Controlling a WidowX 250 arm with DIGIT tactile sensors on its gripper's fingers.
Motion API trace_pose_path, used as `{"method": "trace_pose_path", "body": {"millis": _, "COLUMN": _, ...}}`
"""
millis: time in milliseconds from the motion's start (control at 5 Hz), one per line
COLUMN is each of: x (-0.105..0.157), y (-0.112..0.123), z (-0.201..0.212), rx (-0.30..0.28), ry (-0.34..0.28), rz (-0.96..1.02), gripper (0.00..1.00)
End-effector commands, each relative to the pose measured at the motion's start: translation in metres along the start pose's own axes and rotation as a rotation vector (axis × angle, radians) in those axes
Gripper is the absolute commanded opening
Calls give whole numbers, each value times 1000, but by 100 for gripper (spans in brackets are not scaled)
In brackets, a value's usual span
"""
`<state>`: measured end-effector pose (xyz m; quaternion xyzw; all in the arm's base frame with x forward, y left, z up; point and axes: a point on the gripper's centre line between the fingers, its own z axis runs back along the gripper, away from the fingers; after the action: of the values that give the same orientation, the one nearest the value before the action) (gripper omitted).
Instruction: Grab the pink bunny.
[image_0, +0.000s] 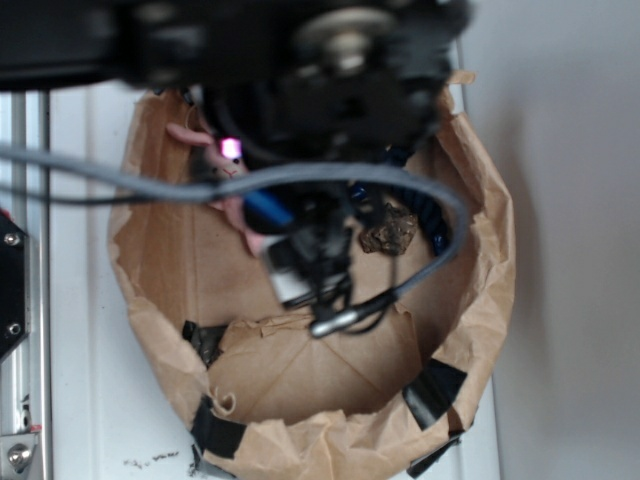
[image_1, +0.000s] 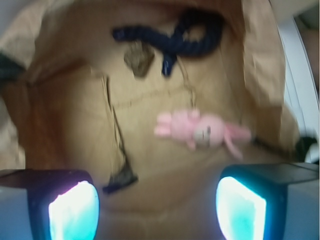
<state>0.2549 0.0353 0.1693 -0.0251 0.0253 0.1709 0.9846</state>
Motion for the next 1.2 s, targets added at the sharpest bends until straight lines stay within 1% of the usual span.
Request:
{"method": "trace_pose_path", "body": {"millis": 0, "x": 41, "y": -12, "z": 2, "rx": -7, "ry": -142, "rz": -477, "gripper": 100}}
{"method": "trace_pose_path", "body": {"millis": 200, "x": 36, "y": -9, "z": -11, "rx": -12, "ry": -157, "rz": -729, "gripper": 100}}
{"method": "trace_pose_path", "body": {"millis": 400, "x": 9, "y": -13, "z": -3, "rx": -19, "ry": -144, "rz": -979, "gripper": 100}}
{"method": "trace_pose_path", "body": {"millis": 1000, "x": 9, "y": -13, "z": -3, "rx": -19, "ry": -144, "rz": -979, "gripper": 100}}
